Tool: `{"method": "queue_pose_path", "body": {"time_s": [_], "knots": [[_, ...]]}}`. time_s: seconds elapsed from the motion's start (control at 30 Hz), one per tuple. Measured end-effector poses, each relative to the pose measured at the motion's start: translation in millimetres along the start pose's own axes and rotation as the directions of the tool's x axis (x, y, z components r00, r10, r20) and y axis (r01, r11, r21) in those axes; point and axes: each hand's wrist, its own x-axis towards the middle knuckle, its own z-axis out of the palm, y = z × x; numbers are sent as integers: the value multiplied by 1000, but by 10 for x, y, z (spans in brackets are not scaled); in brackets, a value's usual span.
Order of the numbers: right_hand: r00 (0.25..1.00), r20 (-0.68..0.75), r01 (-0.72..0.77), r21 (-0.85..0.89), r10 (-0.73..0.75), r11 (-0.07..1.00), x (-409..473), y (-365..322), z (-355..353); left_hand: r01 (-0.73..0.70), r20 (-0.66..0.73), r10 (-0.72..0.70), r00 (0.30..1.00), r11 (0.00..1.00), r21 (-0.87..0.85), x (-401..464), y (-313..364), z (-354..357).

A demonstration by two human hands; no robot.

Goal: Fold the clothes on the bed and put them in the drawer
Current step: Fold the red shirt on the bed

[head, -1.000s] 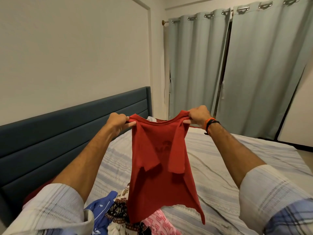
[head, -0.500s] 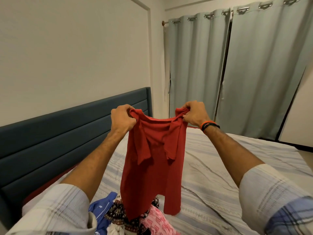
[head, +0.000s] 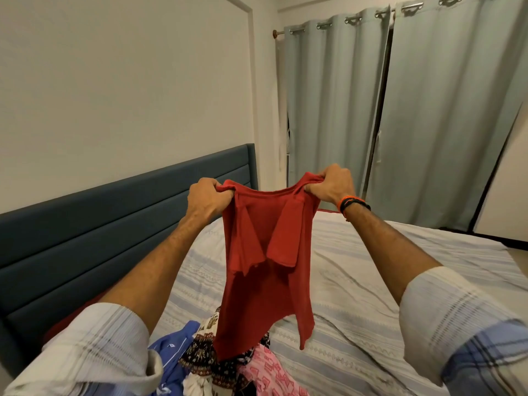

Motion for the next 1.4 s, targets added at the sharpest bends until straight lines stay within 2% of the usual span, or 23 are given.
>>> {"method": "queue_pose_path", "body": {"time_s": [0.1,0.23,0.3,0.37,0.47,0.53,0.8,1.0,1.4], "knots": [[995,-44,-88,20,89,996,17,-47,2,-49,30,49,998,999,-2,27,72,3],[988,73,-140,1,139,990,-44,-38,68,-102,39,99,994,991,88,9,92,47],[984,87,-156,31,153,987,-83,-9,118,-107,10,106,994,989,101,-18,82,86],[980,40,-197,178,193,964,-93,-6,120,-111,-68,115,991,992,55,-14,103,98],[966,3,-234,430,258,872,-56,-43,61,-101,-164,93,982,994,-36,42,182,67],[966,-21,-218,463,256,859,-12,-38,35,-95,-166,83,983,993,-65,69,218,62],[978,-81,-155,326,191,933,-115,184,5,-110,-85,100,991,986,-125,50,197,358],[959,-139,-191,324,246,927,-296,408,-176,-157,-31,154,988,966,-207,21,350,670],[885,-325,-281,196,332,940,-920,962,-811,-184,143,236,961,934,-307,-371,636,1187]]}}
